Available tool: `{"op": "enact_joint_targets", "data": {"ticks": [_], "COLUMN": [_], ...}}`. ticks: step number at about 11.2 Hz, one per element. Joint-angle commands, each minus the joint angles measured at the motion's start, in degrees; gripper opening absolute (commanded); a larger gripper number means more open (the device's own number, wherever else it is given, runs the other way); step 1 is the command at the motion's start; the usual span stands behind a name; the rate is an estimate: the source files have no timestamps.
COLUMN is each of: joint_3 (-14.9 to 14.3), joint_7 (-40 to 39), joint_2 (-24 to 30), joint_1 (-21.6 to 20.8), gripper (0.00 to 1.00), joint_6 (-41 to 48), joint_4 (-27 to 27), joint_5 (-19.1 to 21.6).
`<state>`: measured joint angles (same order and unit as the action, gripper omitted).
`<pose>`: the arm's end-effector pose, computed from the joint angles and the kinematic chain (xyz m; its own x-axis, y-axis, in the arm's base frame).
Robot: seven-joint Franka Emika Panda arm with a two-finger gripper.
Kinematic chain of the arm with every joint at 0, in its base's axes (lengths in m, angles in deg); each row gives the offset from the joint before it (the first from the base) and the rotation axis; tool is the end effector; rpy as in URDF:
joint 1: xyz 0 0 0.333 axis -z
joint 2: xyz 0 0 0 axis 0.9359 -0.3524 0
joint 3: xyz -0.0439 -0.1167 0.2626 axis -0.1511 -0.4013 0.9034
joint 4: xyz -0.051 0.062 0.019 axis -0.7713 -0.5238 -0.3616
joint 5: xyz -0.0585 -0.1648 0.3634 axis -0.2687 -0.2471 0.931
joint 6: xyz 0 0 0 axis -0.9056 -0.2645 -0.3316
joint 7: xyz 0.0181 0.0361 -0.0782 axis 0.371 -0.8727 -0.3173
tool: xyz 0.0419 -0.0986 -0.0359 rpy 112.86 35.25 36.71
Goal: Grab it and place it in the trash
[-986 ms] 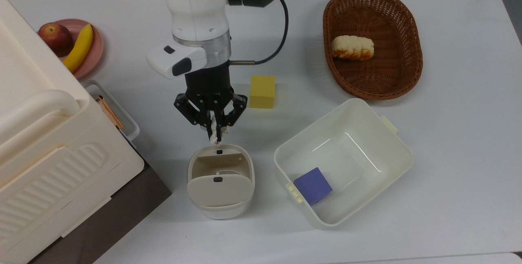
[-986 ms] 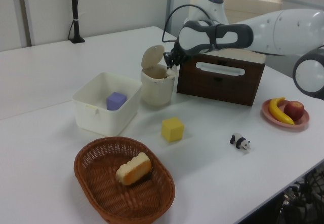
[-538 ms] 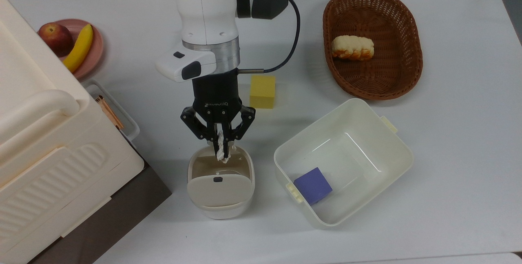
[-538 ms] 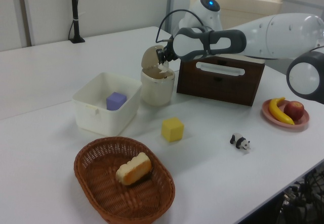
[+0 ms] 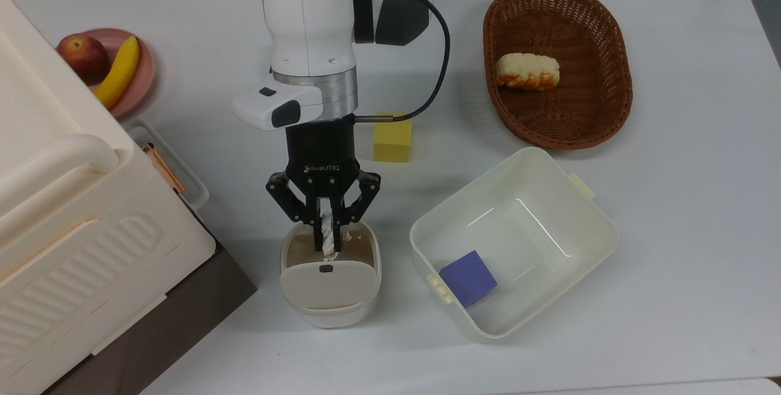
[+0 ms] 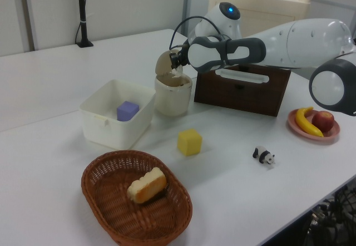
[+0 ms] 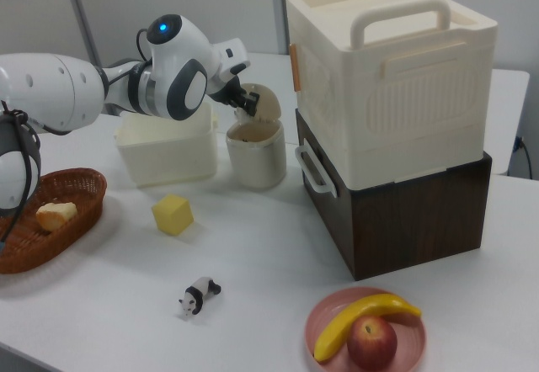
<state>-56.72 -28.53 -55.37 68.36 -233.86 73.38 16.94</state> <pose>0.7495 0.0214 0.4233 0.7707 -0.0440 0.6357 -0.0183 -0.9987 -0.0469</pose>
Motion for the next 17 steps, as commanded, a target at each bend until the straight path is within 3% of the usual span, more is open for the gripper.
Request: {"op": "enact_joint_targets", "data": {"ticks": [1, 5, 14, 17], "joint_3": [-0.7, -0.35, 1.06, 0.27], "joint_7": [0.52, 2.53, 2.9, 2.28], "joint_2": [-0.69, 2.19, 29.25, 34.28], "joint_1": [-0.67, -0.32, -1.02, -1.28], "gripper": [1.0, 1.0, 1.0, 1.0], "joint_6": [-0.4, 0.56, 45.44, 53.99], "joint_4": [-1.13, -0.17, 12.65, 13.81], "joint_5": [-7.6, -6.65, -5.87, 0.01]}}
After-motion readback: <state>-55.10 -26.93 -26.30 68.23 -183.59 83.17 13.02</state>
